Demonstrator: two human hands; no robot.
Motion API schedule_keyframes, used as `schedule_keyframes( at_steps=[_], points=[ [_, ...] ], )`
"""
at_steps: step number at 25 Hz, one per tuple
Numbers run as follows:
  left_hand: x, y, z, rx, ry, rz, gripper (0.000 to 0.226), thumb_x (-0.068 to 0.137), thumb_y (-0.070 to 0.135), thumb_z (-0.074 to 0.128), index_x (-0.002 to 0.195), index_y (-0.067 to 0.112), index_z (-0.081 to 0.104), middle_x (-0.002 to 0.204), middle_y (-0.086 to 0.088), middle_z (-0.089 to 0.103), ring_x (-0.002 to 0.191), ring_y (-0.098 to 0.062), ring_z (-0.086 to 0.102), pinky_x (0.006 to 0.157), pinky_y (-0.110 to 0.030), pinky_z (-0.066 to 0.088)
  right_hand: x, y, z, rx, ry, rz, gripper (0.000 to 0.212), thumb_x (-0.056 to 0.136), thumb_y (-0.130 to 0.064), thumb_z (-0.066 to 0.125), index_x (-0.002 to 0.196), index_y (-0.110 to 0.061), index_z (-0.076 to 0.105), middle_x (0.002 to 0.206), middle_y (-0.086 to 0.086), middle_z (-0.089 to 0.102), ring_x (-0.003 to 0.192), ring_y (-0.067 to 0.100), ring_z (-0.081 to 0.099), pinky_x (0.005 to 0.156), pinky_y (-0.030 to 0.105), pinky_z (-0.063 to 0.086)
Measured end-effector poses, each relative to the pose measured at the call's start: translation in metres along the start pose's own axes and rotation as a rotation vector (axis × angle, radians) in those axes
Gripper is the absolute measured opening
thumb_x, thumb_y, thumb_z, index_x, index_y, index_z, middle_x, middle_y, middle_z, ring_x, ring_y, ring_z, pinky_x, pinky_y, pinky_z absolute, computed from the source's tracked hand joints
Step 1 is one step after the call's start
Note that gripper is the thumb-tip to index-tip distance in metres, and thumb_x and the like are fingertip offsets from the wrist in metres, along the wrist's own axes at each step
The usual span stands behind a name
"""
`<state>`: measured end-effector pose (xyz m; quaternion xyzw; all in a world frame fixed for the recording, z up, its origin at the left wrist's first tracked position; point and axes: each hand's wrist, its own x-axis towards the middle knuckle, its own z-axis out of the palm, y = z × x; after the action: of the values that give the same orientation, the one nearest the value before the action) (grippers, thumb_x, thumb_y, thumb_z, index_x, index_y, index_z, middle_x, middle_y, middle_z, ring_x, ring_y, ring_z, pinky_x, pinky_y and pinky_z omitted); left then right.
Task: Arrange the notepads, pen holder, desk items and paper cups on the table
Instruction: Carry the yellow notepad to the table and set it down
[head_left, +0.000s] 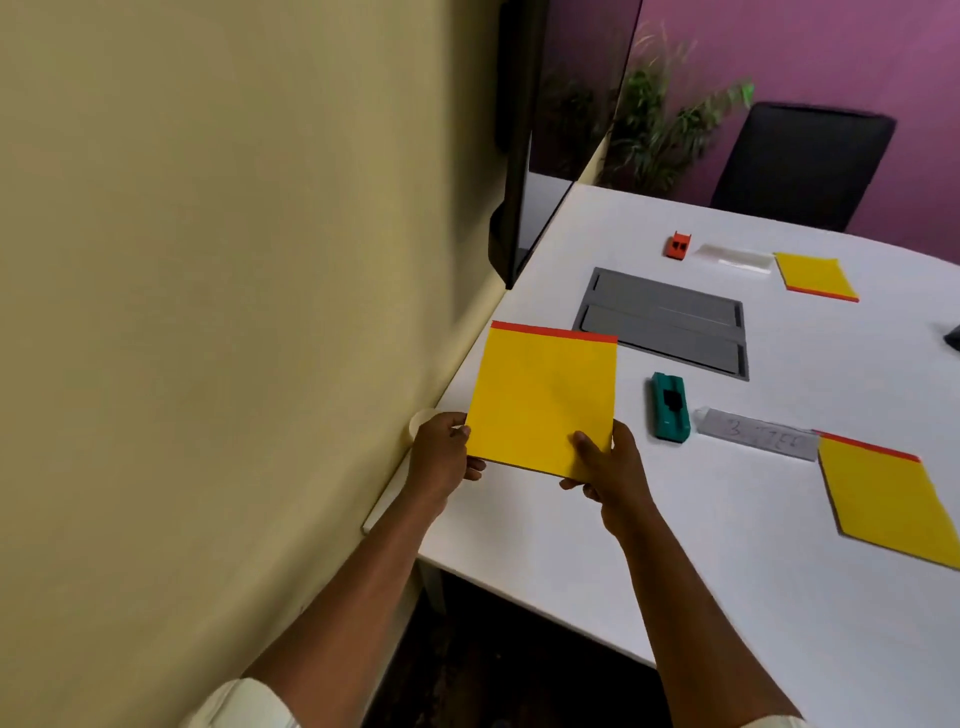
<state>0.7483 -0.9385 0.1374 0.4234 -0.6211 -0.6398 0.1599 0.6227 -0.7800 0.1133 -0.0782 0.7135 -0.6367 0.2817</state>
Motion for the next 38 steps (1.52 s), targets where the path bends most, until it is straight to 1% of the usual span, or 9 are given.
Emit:
schedule_keyframes(
  at_steps=[3, 6, 8, 10, 12, 16, 23, 32, 38],
  points=[
    [0.043, 0.010, 0.015, 0.087, 0.040, -0.003, 0.027, 0.096, 0.001, 0.041, 0.118, -0.001, 0.057, 0.104, -0.017, 0.058, 0.066, -0.026, 0.060, 0.052, -0.020, 0.052, 0.045, 0.000, 0.001, 0.045, 0.005, 0.040, 0.041, 0.094, -0.024, 0.058, 0.130, -0.020, 0.038, 0.108, 0.013, 0.058, 0.050, 0.024, 0.064, 0.038, 0.021, 0.037],
    [0.086, 0.015, 0.032, 0.186, 0.107, -0.007, 0.029, 0.094, 0.003, 0.047, 0.120, 0.000, 0.059, 0.116, -0.015, 0.060, 0.097, -0.035, 0.062, 0.087, -0.037, 0.053, 0.090, -0.001, 0.004, 0.057, -0.001, 0.066, 0.039, 0.095, -0.023, 0.057, 0.129, -0.021, 0.038, 0.103, 0.010, 0.058, 0.047, 0.021, 0.064, 0.038, 0.021, 0.037],
    [0.106, 0.019, 0.039, 0.235, 0.113, -0.038, 0.031, 0.094, 0.003, 0.047, 0.122, 0.002, 0.058, 0.119, -0.012, 0.059, 0.106, -0.033, 0.059, 0.097, -0.039, 0.047, 0.111, 0.000, 0.009, 0.070, 0.007, 0.080, 0.038, 0.095, -0.021, 0.056, 0.128, -0.020, 0.038, 0.104, 0.011, 0.058, 0.047, 0.021, 0.064, 0.037, 0.021, 0.037],
    [0.124, 0.023, 0.039, 0.326, 0.098, -0.035, 0.026, 0.093, 0.002, 0.045, 0.112, 0.008, 0.062, 0.104, -0.008, 0.057, 0.098, -0.024, 0.054, 0.088, -0.026, 0.043, 0.129, 0.004, 0.018, 0.077, 0.020, 0.100, 0.038, 0.095, -0.019, 0.056, 0.129, -0.018, 0.038, 0.108, 0.014, 0.058, 0.048, 0.024, 0.065, 0.036, 0.021, 0.036],
    [0.142, 0.028, 0.033, 0.436, 0.101, -0.023, 0.024, 0.090, 0.001, 0.044, 0.100, 0.007, 0.065, 0.098, -0.011, 0.058, 0.092, -0.026, 0.053, 0.077, -0.027, 0.039, 0.144, 0.009, 0.028, 0.091, 0.038, 0.116, 0.039, 0.095, -0.019, 0.055, 0.130, -0.017, 0.037, 0.112, 0.016, 0.057, 0.053, 0.029, 0.065, 0.035, 0.021, 0.035],
    [0.167, 0.036, 0.021, 0.478, 0.182, -0.018, 0.029, 0.087, -0.002, 0.039, 0.101, 0.001, 0.064, 0.113, -0.016, 0.064, 0.104, -0.033, 0.057, 0.078, -0.030, 0.042, 0.169, 0.017, 0.050, 0.105, 0.087, 0.111, 0.038, 0.095, -0.016, 0.055, 0.129, -0.014, 0.038, 0.117, 0.019, 0.054, 0.071, 0.041, 0.062, 0.034, 0.021, 0.039],
    [0.194, 0.045, 0.005, 0.465, 0.196, 0.020, 0.030, 0.089, -0.001, 0.038, 0.107, 0.004, 0.061, 0.115, -0.012, 0.063, 0.088, -0.022, 0.054, 0.062, -0.024, 0.038, 0.202, 0.035, 0.073, 0.089, 0.153, 0.121, 0.034, 0.095, -0.012, 0.054, 0.126, -0.011, 0.039, 0.118, 0.020, 0.052, 0.083, 0.038, 0.058, 0.037, 0.025, 0.047],
    [0.216, 0.030, 0.008, 0.565, 0.113, 0.060, 0.031, 0.099, 0.016, 0.042, 0.123, 0.001, 0.056, 0.125, -0.016, 0.059, 0.115, -0.029, 0.054, 0.089, -0.029, 0.039, 0.218, 0.060, 0.096, 0.029, 0.096, 0.161, 0.036, 0.096, -0.012, 0.054, 0.127, -0.010, 0.036, 0.119, 0.016, 0.050, 0.083, 0.033, 0.058, 0.053, 0.042, 0.055],
    [0.228, 0.012, 0.011, 0.973, -0.036, 0.355, 0.041, 0.099, 0.017, 0.043, 0.136, -0.001, 0.042, 0.141, -0.018, 0.045, 0.136, -0.030, 0.035, 0.112, -0.034, 0.025, 0.228, 0.069, 0.111, 0.015, 0.068, 0.176, 0.040, 0.096, -0.018, 0.055, 0.130, -0.013, 0.034, 0.120, 0.012, 0.049, 0.091, 0.032, 0.058, 0.049, 0.036, 0.054]
  ],
)
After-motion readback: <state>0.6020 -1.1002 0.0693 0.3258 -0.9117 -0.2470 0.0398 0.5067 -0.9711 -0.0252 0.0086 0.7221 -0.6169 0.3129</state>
